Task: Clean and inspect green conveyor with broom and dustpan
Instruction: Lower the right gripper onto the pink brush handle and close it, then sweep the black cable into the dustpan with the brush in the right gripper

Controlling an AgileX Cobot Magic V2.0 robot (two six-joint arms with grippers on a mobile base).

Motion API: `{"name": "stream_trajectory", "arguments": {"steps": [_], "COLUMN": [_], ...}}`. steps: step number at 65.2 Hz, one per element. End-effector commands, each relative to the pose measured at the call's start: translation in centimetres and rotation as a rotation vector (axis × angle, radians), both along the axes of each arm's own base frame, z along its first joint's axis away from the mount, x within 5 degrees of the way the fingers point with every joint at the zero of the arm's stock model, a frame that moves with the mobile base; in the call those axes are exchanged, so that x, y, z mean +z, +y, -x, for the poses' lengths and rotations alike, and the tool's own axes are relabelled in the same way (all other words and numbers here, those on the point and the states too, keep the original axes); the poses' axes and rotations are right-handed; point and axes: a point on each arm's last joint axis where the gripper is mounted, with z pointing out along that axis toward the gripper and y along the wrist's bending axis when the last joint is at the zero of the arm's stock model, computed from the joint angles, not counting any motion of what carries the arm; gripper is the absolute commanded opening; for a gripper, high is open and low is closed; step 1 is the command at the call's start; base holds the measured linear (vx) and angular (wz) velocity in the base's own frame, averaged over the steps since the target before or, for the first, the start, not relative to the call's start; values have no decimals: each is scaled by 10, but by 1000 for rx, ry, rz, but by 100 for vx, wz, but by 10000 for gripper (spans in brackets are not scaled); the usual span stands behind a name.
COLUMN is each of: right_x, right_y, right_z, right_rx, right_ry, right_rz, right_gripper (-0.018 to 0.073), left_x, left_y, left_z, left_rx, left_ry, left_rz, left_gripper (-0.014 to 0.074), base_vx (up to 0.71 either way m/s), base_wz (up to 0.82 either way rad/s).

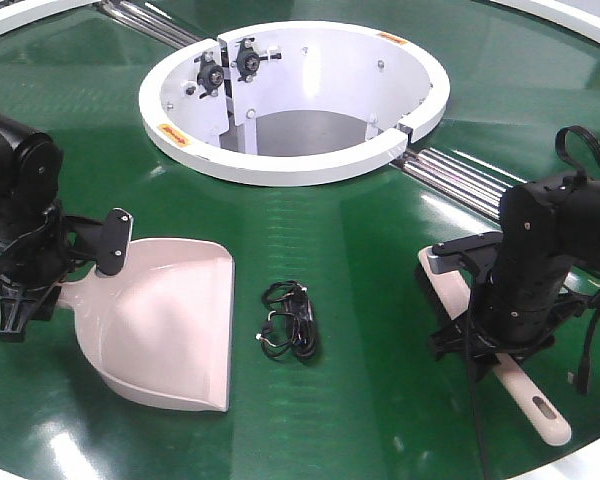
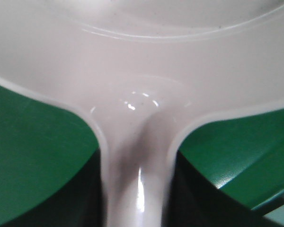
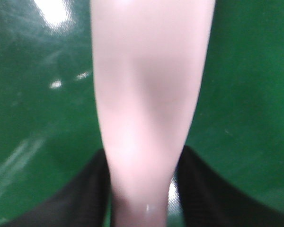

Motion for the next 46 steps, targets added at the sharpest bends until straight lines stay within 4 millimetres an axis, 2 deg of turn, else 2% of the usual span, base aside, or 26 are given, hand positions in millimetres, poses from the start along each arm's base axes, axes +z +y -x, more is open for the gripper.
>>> {"name": "stream_trajectory", "arguments": {"steps": [1, 9, 17, 28, 36, 46], "right_x": [17, 17, 21, 36, 43, 44], "right_y": [1, 1, 1, 4, 14, 38], "right_z": [-4, -5, -4, 1, 6, 6], "right_rx": [14, 15, 13, 0, -16, 13], "right_ry": [-79, -83, -94, -141, -156, -130], "right_rz": [-17, -18, -24, -67, -115, -161], "right_gripper": [129, -15, -10, -8, -8, -7], "left_x": [23, 23, 23, 23, 23, 23], "left_y": [-2, -2, -2, -2, -2, -2], "left_z": [1, 1, 1, 1, 1, 1], "left_rx": [7, 7, 7, 7, 7, 7], "left_ry": [-83, -83, -83, -83, -83, -83], "left_rz": [22, 22, 22, 22, 22, 22], "left_gripper": [-6, -6, -6, -6, -6, -6], "base_vx": [0, 0, 0, 0, 0, 0], "base_wz": [0, 0, 0, 0, 0, 0]}}
